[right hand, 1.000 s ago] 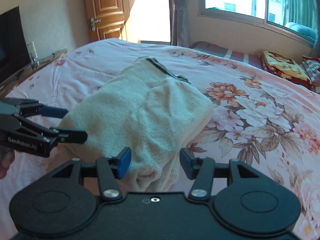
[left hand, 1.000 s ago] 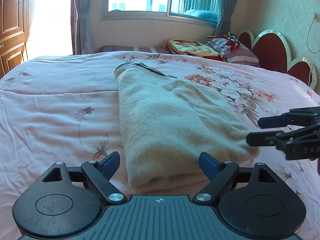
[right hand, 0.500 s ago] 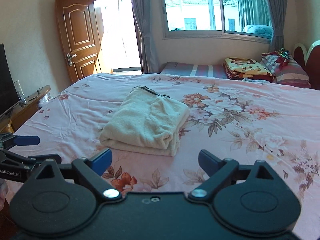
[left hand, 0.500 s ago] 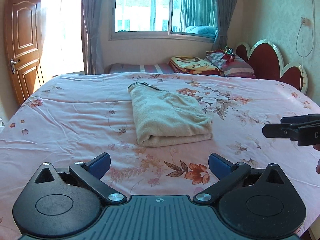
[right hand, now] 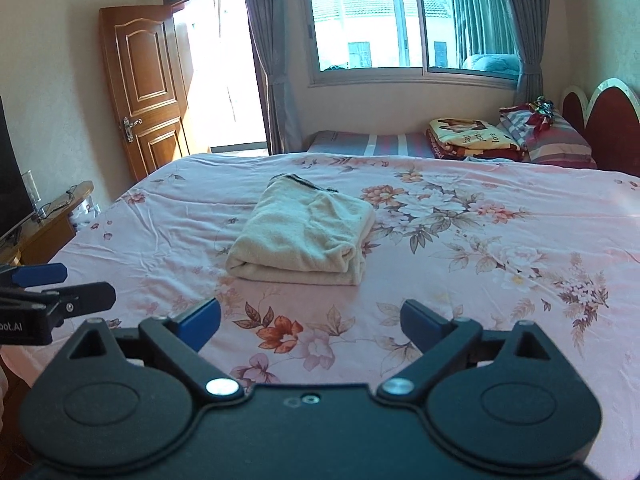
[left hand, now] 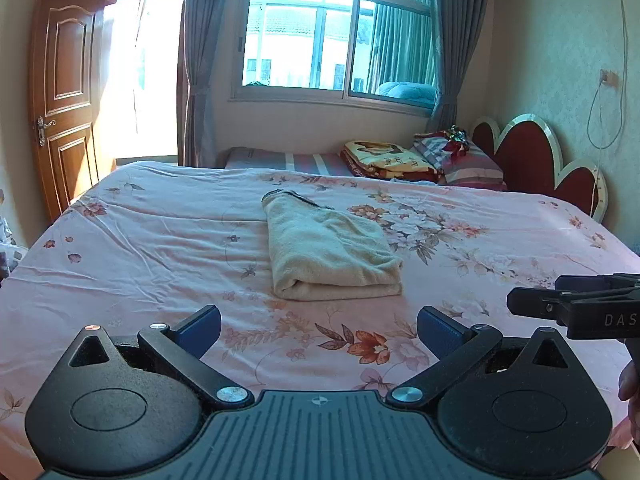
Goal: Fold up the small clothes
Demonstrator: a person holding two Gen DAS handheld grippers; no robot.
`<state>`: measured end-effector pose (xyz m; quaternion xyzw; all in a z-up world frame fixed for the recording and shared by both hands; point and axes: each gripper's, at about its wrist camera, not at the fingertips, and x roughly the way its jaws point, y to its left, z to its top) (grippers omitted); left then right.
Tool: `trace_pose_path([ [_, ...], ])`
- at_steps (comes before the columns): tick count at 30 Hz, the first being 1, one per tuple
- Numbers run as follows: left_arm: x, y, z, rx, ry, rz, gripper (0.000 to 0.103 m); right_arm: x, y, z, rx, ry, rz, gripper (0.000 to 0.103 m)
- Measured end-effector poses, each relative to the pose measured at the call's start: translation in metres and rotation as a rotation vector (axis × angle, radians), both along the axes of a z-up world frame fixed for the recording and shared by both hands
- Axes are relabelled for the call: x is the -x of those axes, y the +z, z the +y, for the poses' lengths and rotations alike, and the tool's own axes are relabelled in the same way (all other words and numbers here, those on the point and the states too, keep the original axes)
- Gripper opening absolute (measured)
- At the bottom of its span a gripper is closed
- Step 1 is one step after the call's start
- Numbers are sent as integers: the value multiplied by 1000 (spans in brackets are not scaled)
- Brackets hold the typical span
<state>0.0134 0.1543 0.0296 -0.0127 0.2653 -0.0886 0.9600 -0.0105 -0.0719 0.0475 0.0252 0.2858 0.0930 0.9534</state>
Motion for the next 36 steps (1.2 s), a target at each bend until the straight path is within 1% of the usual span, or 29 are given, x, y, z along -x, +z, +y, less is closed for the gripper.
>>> trace_pose_path([
  [3,2,2,-3,-3,-9,-7,103,-1,3,-1,3,-27,-14,96],
  [9,2,5,-3,-19,-14,-14,103,-5,1,-4,-4,-52,-11,97],
  [19,-1,5,0,-16,4,-18,103,-8,3,-2,1,-49,-21,97],
  [36,-4,7,-7,-25,-3,-22,103,-10,3,-11,7,-54,-18,97],
])
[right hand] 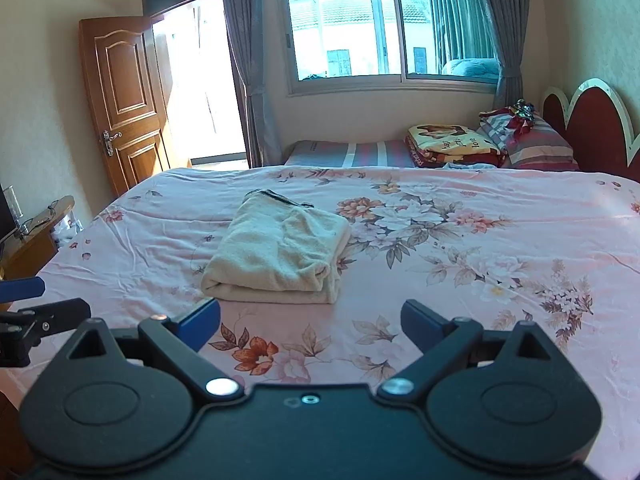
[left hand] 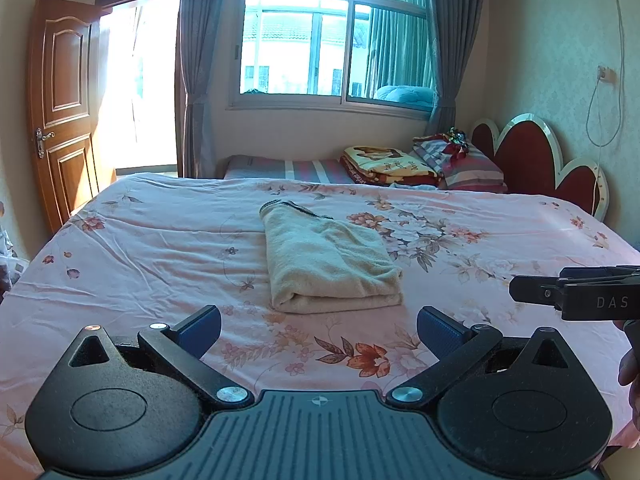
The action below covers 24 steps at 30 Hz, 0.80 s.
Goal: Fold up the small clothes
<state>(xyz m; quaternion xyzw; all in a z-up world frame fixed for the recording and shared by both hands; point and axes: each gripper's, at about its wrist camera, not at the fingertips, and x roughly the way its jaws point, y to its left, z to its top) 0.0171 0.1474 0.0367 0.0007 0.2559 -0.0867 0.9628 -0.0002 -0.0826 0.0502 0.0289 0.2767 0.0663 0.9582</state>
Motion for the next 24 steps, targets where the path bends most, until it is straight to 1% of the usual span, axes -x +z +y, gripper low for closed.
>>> trace_pose_path([
  [24,-4,2,-2,-6,-3,-1,103,-3,2,-5,5,-1,0,97],
])
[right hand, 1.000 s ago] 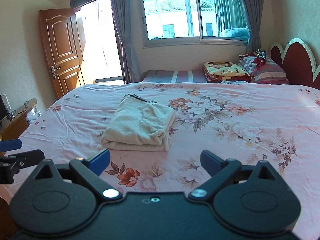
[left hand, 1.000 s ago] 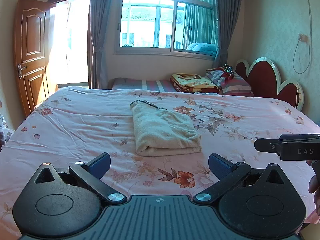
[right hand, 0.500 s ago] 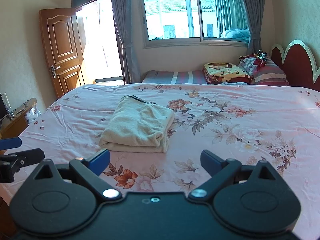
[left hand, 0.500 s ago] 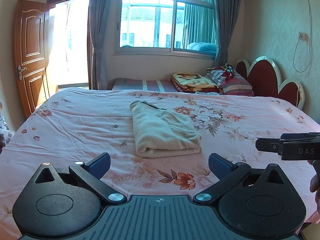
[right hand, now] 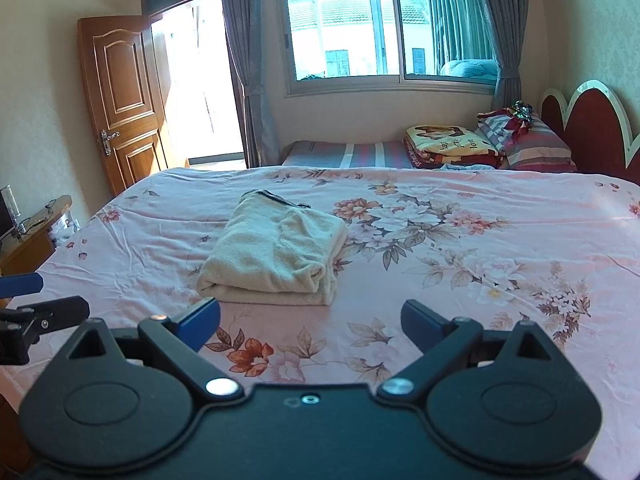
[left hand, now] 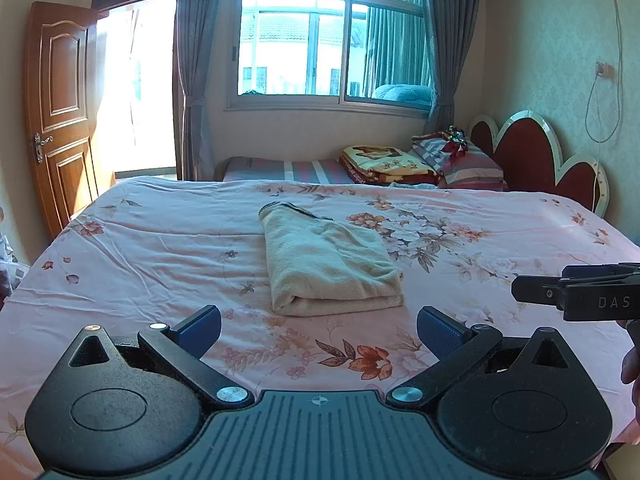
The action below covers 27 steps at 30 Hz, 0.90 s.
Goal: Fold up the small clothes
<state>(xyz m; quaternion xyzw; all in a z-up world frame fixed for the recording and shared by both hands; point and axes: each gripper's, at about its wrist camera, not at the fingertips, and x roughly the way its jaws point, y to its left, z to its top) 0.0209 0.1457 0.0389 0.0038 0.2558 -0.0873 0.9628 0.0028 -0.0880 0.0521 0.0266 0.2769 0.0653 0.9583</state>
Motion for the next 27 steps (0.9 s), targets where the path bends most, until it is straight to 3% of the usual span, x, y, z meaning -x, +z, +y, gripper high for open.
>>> trace_pose_path([
  [27,-6,-4,5,-38,-13,-20,103,-3,-4,6,10,17,8,97],
])
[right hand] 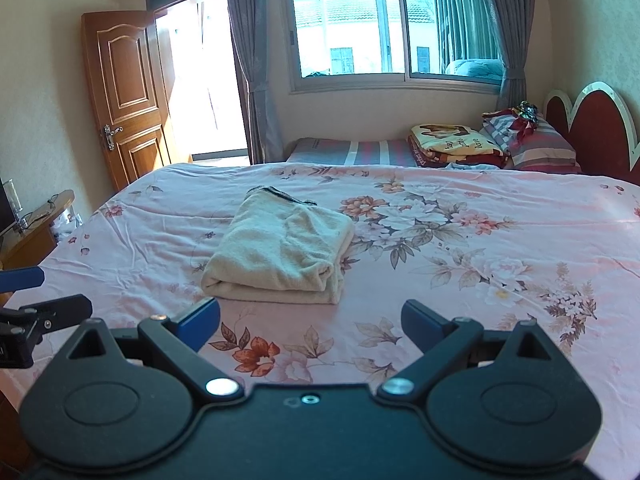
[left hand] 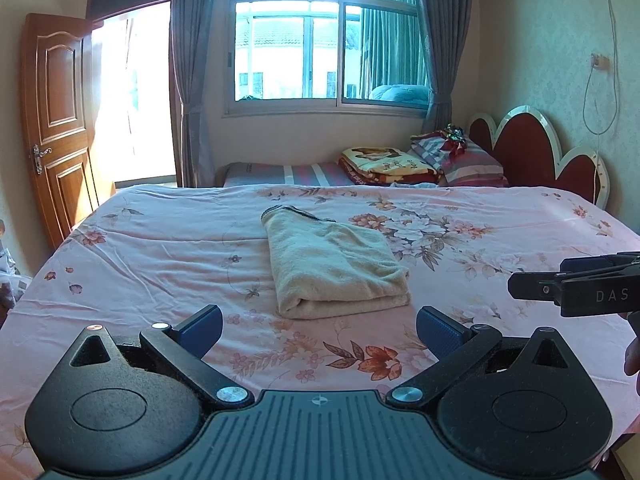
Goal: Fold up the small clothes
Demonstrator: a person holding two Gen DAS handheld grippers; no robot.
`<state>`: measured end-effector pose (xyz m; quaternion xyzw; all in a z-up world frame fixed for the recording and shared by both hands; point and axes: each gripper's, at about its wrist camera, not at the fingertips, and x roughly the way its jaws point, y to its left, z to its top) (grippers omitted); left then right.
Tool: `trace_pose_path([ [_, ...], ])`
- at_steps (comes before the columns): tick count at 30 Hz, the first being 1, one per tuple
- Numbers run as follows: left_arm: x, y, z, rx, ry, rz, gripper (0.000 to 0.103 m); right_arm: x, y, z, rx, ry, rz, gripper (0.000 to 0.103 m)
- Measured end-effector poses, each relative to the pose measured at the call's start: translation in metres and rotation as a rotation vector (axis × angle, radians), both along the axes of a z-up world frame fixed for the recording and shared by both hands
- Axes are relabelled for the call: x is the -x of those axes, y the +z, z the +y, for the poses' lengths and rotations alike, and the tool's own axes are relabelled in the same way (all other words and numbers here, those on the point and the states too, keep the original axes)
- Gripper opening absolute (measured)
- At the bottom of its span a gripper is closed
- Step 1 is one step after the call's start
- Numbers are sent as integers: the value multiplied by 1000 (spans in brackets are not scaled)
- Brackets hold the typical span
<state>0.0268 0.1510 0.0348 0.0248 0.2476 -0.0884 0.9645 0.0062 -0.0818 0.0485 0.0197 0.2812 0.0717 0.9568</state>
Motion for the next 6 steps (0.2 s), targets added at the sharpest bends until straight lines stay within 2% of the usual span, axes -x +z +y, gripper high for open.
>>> trace_pose_path([
  [6,-1,-1,0,14,-7,4,103,-1,-1,0,0,3,3,97],
])
